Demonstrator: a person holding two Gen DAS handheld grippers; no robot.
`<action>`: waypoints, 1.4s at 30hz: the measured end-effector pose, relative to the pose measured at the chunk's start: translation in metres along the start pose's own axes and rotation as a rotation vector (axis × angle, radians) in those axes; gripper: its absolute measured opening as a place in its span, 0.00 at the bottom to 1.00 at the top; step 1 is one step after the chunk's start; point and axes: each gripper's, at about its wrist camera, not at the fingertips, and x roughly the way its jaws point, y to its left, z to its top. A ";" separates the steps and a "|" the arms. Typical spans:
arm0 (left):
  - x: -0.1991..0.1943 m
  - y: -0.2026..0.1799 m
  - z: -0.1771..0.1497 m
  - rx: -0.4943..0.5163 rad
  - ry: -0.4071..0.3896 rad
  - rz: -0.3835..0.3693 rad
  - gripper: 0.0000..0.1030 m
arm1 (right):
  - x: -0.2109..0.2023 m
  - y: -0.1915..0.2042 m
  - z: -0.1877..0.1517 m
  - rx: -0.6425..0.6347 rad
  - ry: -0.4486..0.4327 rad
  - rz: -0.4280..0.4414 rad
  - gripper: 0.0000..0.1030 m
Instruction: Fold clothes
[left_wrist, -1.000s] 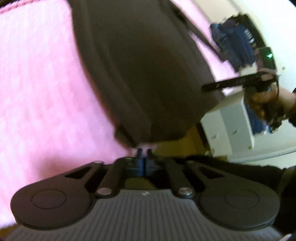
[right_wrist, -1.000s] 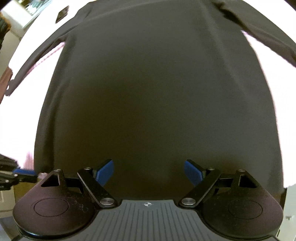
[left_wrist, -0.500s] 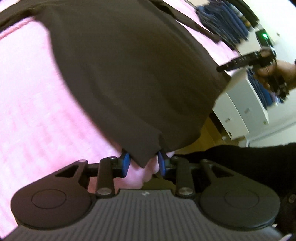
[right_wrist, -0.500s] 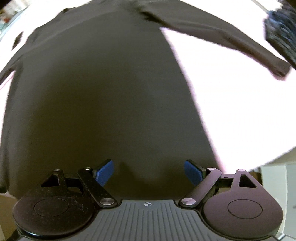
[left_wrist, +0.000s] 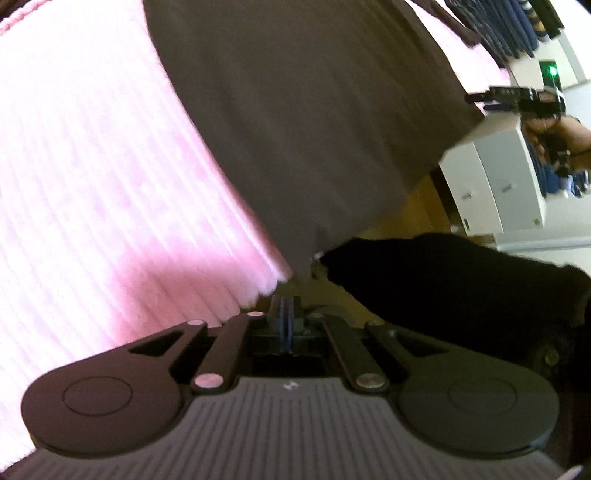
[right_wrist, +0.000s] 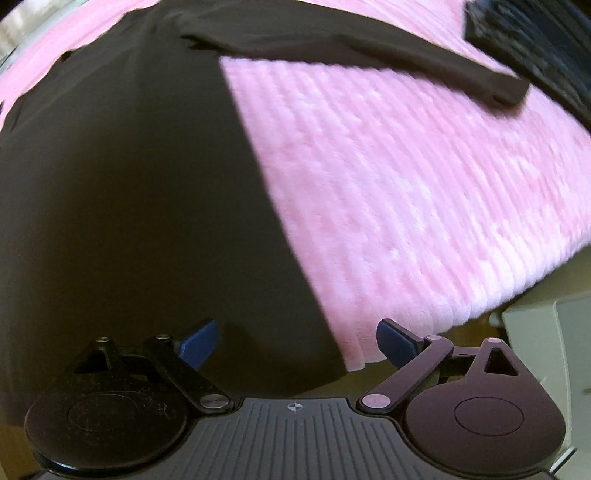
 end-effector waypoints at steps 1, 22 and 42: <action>0.002 -0.001 0.003 -0.001 -0.012 0.006 0.03 | 0.003 -0.003 -0.001 0.015 0.003 0.017 0.92; 0.029 0.019 0.007 -0.112 0.147 0.055 0.07 | 0.004 -0.017 0.009 0.053 0.080 -0.111 0.37; -0.004 -0.057 0.157 0.165 -0.075 0.254 0.28 | -0.034 -0.148 0.141 0.265 -0.315 -0.156 0.96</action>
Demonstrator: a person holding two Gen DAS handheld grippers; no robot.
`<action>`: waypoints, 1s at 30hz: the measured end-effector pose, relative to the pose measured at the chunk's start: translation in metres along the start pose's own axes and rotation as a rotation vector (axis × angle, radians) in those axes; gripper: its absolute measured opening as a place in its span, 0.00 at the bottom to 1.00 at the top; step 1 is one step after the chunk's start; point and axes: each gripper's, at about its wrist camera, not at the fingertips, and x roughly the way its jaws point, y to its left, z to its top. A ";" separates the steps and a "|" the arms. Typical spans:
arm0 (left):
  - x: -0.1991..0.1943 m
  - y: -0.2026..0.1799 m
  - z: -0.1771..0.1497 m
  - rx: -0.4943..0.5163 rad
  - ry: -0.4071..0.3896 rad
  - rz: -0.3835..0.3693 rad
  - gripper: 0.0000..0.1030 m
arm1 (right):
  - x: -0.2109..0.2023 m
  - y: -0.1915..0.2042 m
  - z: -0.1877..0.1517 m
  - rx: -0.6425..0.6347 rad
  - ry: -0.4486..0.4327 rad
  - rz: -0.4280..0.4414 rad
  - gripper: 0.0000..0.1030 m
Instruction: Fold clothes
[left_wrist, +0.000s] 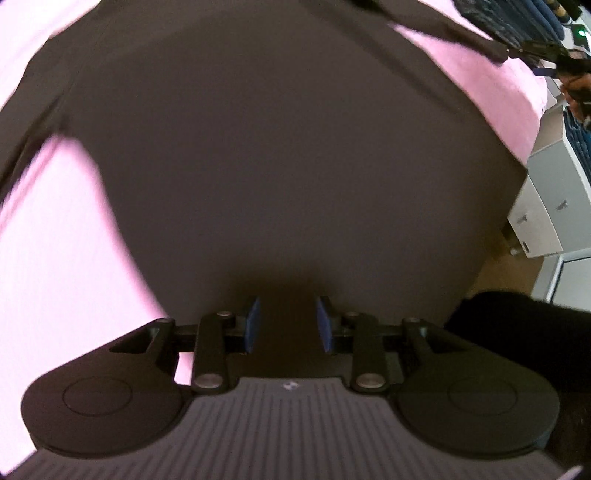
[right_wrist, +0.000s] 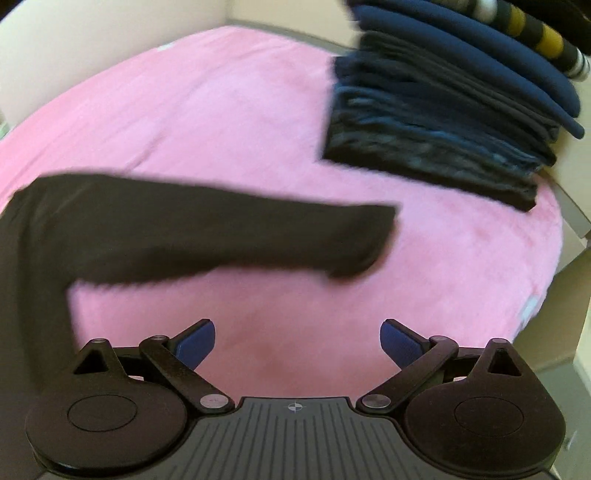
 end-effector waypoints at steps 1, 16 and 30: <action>0.006 -0.009 0.018 0.010 -0.008 -0.006 0.29 | 0.009 -0.014 0.010 0.027 -0.008 0.000 0.95; 0.076 -0.113 0.129 0.200 0.028 -0.067 0.31 | 0.060 -0.089 0.103 0.110 -0.134 0.031 0.02; 0.052 -0.110 0.120 0.123 0.010 0.020 0.33 | 0.051 -0.056 0.062 0.109 -0.078 0.036 0.85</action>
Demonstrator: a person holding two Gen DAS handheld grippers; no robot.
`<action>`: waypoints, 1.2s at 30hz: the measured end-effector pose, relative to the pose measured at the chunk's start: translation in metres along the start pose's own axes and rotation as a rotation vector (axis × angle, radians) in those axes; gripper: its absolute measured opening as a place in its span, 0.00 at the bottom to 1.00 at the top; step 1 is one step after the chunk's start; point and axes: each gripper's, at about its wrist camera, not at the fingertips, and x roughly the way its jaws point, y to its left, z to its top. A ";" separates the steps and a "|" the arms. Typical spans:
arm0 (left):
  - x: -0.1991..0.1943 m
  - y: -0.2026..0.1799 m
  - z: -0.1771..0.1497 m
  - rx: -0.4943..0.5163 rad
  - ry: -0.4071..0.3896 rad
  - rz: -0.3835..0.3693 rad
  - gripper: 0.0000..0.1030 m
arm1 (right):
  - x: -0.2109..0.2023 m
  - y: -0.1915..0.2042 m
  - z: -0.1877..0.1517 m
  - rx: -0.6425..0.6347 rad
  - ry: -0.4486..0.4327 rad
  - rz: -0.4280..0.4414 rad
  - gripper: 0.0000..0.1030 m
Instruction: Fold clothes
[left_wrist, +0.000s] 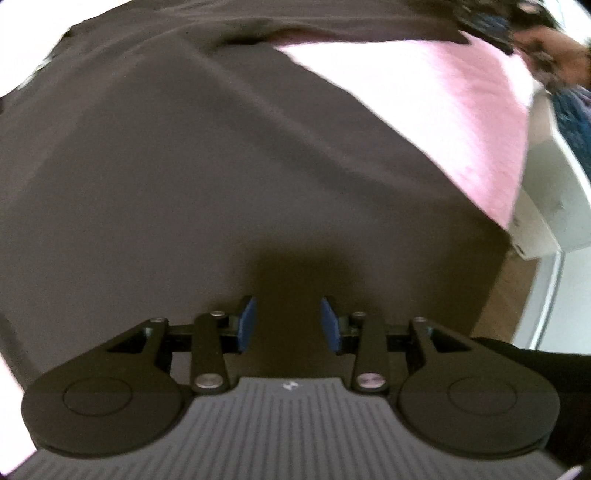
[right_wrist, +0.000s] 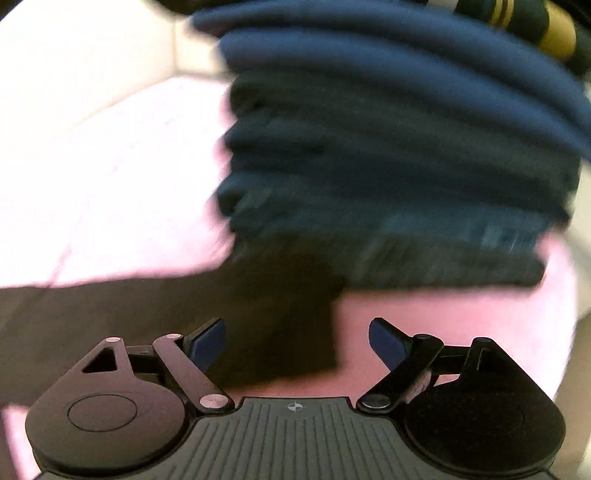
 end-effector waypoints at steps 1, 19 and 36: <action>-0.003 0.003 -0.004 -0.025 -0.004 0.028 0.33 | -0.004 0.009 -0.014 0.003 0.040 0.028 0.85; -0.144 0.118 -0.183 -0.315 -0.185 0.291 0.81 | -0.189 0.256 -0.195 -0.024 0.271 0.192 0.85; -0.278 0.267 -0.375 -0.766 -0.259 0.494 0.97 | -0.279 0.479 -0.234 -0.303 0.193 0.370 1.00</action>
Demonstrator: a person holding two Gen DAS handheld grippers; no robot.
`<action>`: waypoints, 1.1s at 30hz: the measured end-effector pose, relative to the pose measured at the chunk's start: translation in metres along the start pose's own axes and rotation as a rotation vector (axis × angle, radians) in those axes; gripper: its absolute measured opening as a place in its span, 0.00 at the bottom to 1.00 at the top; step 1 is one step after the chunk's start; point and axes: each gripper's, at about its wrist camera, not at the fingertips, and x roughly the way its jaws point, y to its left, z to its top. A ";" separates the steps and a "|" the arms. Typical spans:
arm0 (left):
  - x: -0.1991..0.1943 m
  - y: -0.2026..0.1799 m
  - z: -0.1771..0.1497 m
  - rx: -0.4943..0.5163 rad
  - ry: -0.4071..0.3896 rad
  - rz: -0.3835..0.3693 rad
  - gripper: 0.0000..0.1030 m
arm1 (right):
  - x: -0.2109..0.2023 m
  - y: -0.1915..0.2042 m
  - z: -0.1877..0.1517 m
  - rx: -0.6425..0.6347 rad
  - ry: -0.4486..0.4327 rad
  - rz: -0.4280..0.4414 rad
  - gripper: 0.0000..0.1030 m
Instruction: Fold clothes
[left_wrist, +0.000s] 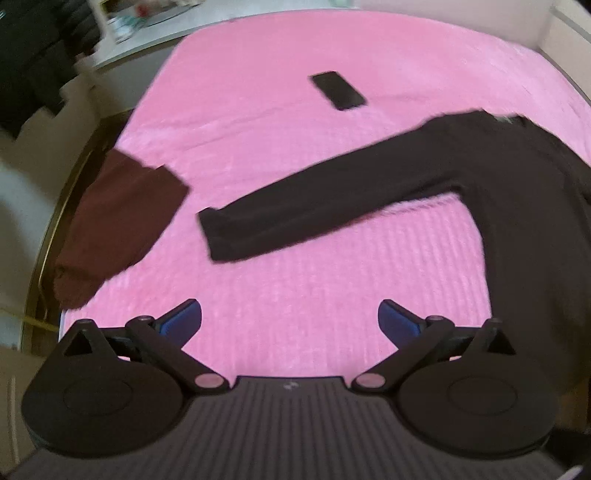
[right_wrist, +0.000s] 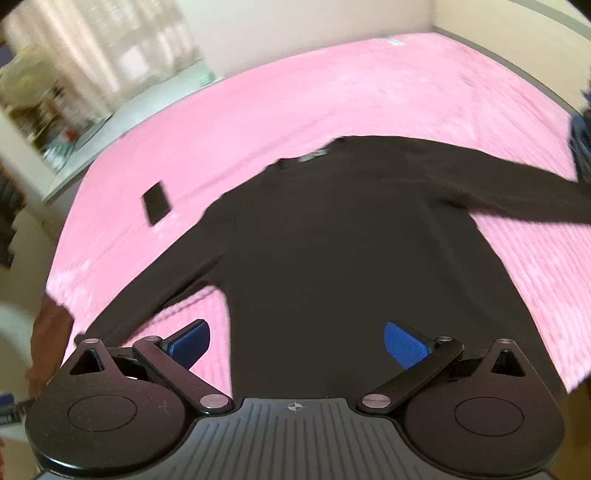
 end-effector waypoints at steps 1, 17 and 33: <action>-0.002 0.003 -0.002 -0.011 -0.002 0.012 0.97 | 0.006 0.004 0.000 -0.016 0.014 0.008 1.00; -0.032 -0.022 -0.005 -0.044 -0.002 0.062 0.97 | 0.045 0.034 0.006 -0.278 0.150 -0.036 1.00; -0.030 -0.085 0.022 0.112 -0.022 -0.020 0.97 | 0.029 -0.017 -0.022 -0.222 0.222 -0.137 1.00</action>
